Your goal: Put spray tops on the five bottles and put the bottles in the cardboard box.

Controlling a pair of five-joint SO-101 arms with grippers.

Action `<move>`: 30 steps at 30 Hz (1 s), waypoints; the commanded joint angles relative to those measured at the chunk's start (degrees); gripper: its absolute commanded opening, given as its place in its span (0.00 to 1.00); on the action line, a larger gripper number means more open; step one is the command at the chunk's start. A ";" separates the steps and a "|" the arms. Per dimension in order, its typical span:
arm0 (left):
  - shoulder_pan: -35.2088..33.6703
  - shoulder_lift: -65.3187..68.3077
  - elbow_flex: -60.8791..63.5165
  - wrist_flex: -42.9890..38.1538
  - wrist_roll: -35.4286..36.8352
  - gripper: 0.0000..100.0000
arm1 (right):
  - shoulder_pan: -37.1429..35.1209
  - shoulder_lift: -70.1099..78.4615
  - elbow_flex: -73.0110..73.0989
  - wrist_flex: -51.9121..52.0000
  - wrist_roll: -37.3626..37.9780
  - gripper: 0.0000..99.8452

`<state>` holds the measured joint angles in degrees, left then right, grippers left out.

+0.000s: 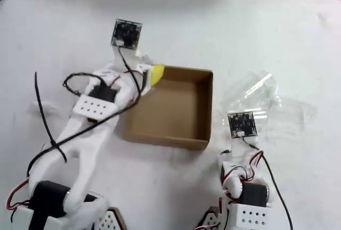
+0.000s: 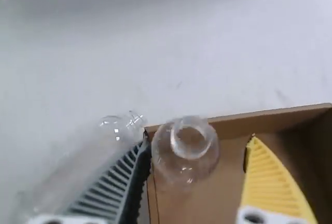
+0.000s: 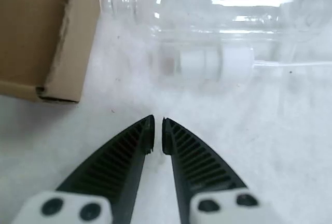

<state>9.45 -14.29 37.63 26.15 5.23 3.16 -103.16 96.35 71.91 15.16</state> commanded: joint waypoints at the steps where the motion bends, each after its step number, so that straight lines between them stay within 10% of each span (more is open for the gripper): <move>1: 0.22 -0.66 -6.51 4.04 1.23 0.28 | 0.66 0.04 0.53 0.31 0.62 0.02; 17: -3.03 -16.75 -3.34 7.47 1.32 0.28 | 0.66 0.04 0.53 0.31 0.62 0.02; 30: -5.05 -38.20 -2.55 30.59 -10.20 0.27 | 0.66 0.04 0.53 0.31 0.62 0.02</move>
<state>6.73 -49.27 36.40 50.59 0.75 3.16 -103.16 96.35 71.91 15.16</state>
